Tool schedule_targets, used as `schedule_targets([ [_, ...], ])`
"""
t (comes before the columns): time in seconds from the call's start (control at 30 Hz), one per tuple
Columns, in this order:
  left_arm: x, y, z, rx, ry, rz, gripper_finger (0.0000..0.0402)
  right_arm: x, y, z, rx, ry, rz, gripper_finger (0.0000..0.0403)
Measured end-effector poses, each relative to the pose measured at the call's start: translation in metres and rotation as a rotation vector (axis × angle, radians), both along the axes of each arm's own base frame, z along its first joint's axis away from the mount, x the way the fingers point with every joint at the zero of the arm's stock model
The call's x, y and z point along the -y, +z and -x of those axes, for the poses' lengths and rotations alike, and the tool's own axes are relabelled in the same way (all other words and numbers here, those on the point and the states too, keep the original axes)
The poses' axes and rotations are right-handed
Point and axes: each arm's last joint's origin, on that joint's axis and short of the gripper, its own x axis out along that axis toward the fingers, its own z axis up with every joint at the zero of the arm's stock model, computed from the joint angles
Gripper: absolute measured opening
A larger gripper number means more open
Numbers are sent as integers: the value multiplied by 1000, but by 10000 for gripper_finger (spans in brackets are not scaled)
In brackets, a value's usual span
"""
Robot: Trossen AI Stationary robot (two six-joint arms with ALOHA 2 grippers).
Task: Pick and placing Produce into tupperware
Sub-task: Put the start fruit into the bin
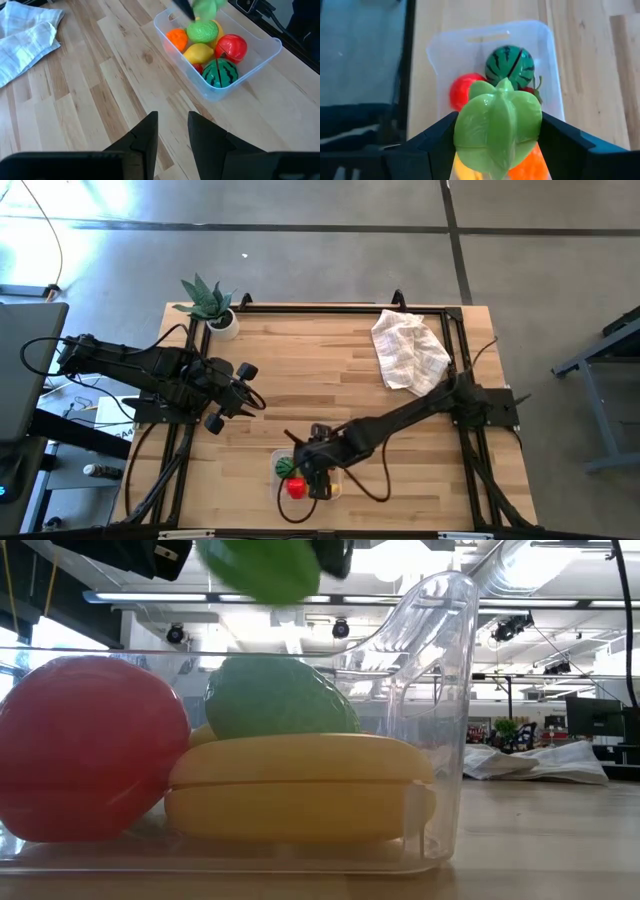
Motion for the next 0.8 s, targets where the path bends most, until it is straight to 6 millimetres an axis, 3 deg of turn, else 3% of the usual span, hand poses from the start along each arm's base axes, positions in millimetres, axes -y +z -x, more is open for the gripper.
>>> schedule_targets([
  [0.27, 0, 0, 0, 0, 0, 0, 95, 4, -31, -16, -12, 49, 55, 232],
  [0.8, 0, 0, 0, 0, 0, 0, 95, 8, -57, -23, -67, 145, 127, 232],
])
